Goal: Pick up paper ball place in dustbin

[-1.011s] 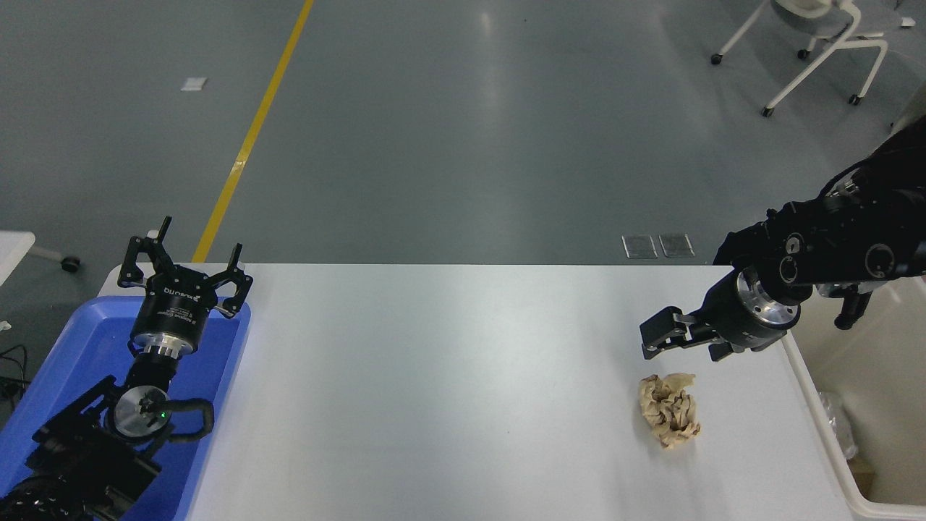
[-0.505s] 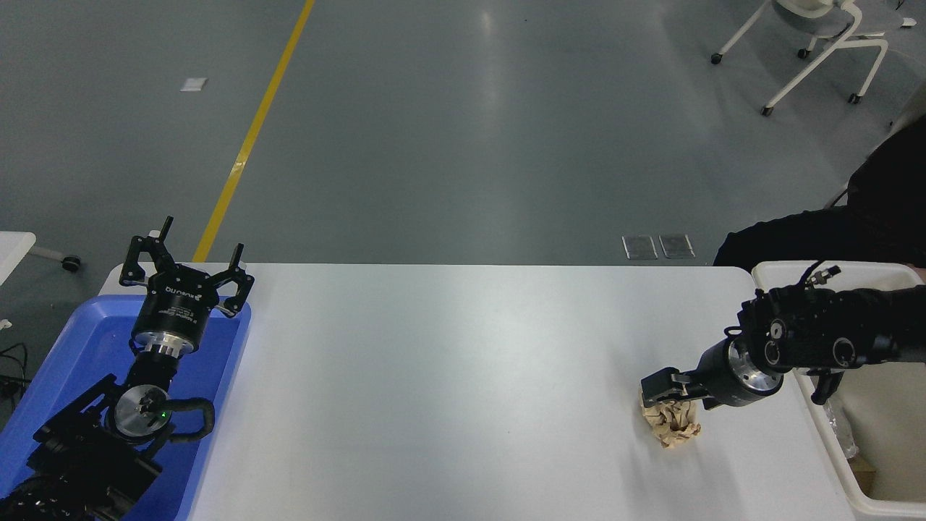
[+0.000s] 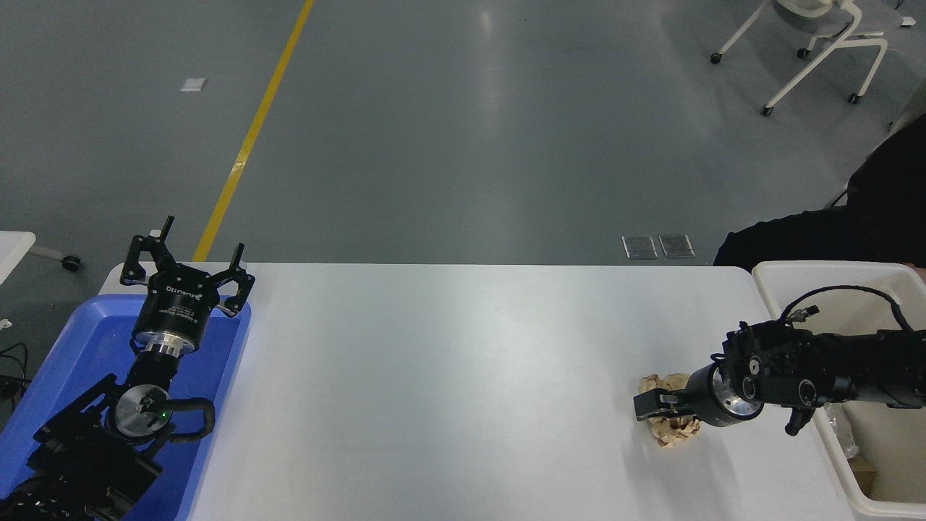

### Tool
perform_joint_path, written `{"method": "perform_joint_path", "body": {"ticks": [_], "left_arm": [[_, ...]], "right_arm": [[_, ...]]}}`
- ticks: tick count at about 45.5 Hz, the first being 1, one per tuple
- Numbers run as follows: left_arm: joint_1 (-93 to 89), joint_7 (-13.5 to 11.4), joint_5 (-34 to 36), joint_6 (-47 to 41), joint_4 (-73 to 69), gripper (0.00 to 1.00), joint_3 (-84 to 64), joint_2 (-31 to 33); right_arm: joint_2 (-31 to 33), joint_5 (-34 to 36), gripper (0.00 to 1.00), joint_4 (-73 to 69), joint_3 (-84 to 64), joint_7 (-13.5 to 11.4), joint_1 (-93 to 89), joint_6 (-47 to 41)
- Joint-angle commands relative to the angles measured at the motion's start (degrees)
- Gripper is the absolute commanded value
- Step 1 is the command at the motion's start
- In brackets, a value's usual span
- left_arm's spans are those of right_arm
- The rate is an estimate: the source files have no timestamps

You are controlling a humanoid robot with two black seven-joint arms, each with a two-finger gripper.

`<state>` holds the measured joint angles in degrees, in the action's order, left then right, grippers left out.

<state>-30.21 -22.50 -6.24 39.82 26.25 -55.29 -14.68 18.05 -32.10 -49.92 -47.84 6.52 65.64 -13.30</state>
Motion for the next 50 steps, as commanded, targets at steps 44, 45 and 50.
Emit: {"method": "perform_joint_path", "body": {"ticks": [44,45,50], "left_arm": [[0.1,0.0,0.0,0.0,-0.1,1.00,0.0,0.0],[0.1,0.0,0.0,0.0,0.0,1.00,0.0,0.0],[0.1,0.0,0.0,0.0,-0.1,1.00,0.0,0.0]], "right_arm": [[13.2,4.9,0.00,-39.2,-25.4,0.8,68.9,-14.6],[13.1,5.4,0.00,-39.2,-25.4,0.8,69.9,-15.3],[13.0,5.9,0.00,-39.2,-25.7,0.8,72.5,-17.0]]}}
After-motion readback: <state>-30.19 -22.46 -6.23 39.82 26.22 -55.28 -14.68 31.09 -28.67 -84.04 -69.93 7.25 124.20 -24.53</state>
